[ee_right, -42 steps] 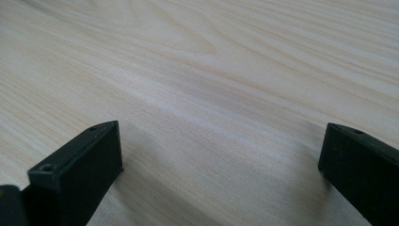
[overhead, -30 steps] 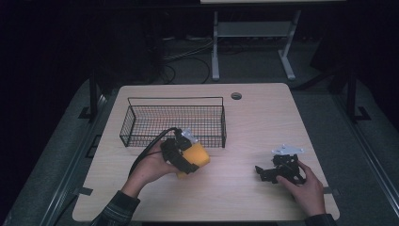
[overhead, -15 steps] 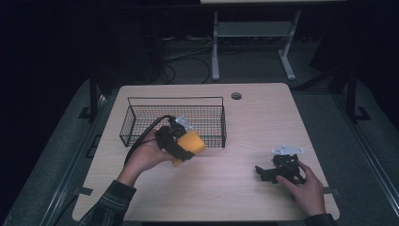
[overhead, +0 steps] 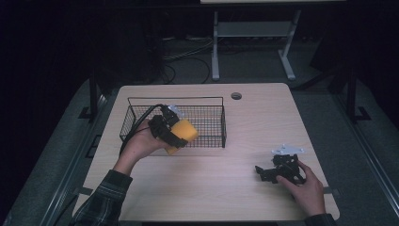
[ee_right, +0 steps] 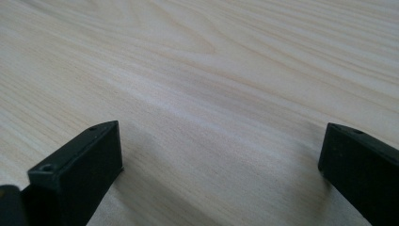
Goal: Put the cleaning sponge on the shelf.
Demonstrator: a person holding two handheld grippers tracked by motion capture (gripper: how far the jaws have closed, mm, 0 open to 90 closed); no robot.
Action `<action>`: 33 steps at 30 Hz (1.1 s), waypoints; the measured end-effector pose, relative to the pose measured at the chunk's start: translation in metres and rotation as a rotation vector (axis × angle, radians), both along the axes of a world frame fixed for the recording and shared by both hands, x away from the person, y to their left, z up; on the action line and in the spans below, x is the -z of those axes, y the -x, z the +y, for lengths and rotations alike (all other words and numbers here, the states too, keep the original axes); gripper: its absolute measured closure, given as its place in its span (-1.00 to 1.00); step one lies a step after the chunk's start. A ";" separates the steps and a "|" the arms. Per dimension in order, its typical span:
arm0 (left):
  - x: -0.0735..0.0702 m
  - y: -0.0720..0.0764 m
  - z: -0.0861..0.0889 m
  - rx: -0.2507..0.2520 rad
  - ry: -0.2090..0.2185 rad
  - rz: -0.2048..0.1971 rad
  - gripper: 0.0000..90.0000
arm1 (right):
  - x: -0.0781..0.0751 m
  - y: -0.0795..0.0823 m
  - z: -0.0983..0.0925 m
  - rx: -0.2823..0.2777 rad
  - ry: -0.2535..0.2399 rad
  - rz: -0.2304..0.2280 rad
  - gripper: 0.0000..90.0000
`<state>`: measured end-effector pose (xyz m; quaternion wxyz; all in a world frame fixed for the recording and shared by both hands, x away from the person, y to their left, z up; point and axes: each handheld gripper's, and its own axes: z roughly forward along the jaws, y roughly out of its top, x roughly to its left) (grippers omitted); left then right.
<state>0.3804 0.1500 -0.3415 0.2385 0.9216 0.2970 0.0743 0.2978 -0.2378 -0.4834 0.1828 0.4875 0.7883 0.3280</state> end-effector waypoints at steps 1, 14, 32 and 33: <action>0.000 -0.002 0.001 -0.008 0.007 -0.005 -0.50 | 0.000 0.000 0.000 0.000 0.000 0.000 -1.00; -0.004 -0.023 0.020 -0.074 0.002 -0.019 -0.50 | 0.000 0.000 0.000 0.000 -0.002 0.000 -1.00; -0.006 -0.046 0.044 -0.175 0.003 -0.035 -0.50 | 0.000 0.000 0.000 0.000 0.000 -0.001 -1.00; -0.006 -0.047 0.046 -0.181 0.002 -0.036 -0.50 | 0.000 0.000 0.000 0.000 0.000 -0.001 -1.00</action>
